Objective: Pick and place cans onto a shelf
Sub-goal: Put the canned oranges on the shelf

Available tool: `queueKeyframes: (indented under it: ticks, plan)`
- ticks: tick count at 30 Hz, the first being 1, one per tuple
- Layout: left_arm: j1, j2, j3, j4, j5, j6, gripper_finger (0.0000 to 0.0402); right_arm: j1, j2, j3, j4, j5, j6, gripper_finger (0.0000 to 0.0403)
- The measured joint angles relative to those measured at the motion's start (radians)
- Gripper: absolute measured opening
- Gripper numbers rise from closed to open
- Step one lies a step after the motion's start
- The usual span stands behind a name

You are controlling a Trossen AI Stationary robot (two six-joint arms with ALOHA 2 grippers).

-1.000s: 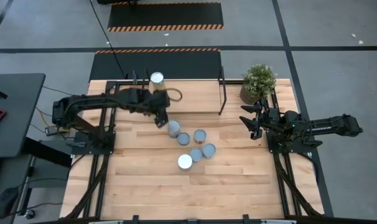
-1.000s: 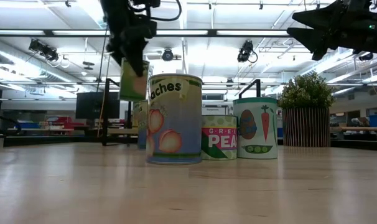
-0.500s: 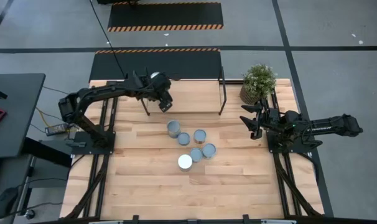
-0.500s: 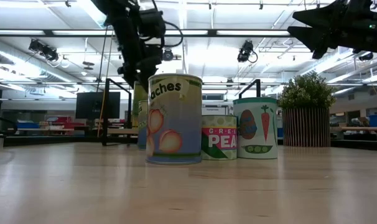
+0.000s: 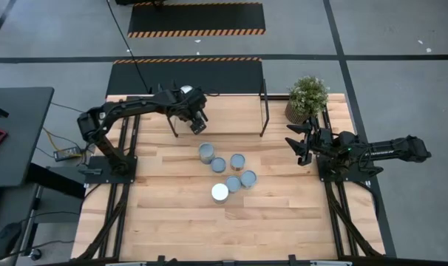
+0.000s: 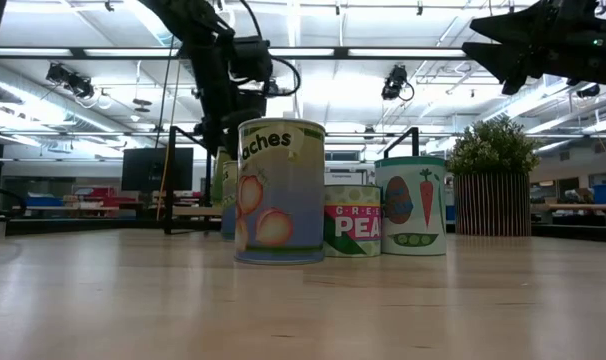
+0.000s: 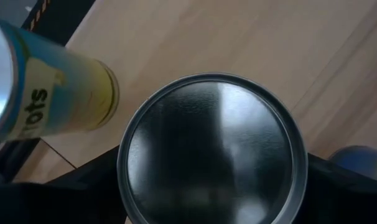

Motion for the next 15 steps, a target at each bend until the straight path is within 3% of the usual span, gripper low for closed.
queueKeyframes:
  ticks: [8,15]
  plan:
    - [0.005,0.007,-0.005,-0.024,0.006,0.038,0.0391,0.000,0.000,0.000,0.002,-0.003,0.000,0.0250]
    - [0.001,0.008,0.009,-0.030,-0.048,0.115,0.0394,0.000,0.000,0.000,0.002,-0.003,0.000,0.0250]
